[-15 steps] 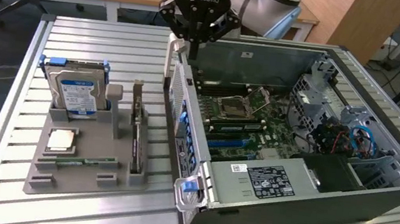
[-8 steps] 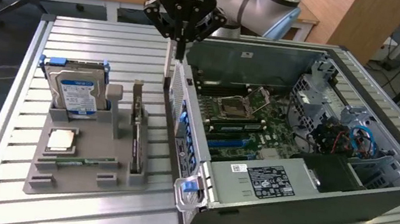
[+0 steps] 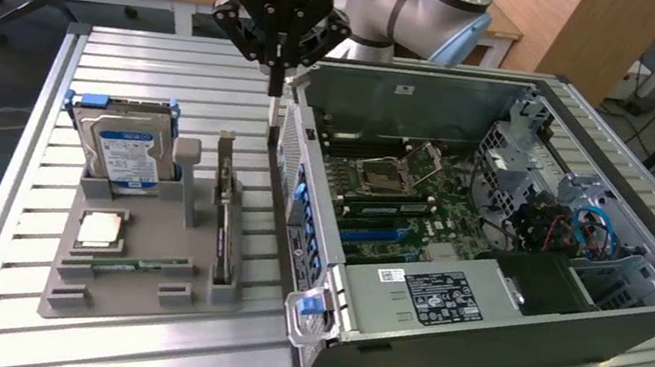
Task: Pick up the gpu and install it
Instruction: 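Reach for the gpu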
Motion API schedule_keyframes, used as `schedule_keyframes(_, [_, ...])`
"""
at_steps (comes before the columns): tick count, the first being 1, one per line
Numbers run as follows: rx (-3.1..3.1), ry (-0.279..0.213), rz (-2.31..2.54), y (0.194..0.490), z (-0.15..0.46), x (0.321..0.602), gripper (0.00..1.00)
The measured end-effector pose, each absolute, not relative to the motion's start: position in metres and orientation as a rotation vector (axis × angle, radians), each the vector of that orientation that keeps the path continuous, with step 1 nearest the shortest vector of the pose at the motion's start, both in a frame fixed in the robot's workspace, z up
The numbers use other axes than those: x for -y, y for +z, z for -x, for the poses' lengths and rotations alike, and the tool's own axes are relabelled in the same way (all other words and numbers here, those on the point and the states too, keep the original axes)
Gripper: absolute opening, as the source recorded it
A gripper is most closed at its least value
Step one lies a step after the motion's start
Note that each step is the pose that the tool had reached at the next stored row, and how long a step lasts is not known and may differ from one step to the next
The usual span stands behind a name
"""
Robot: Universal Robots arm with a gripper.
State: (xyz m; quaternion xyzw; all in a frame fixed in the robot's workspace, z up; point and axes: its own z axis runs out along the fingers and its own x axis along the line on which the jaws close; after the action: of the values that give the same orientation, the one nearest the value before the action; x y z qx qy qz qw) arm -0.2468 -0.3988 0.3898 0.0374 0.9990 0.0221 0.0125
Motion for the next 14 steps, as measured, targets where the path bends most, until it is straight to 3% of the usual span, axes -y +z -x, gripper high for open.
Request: schedule_keyframes(14, [-3.114,0.069,-0.117,0.388,0.284,0.398,0.1])
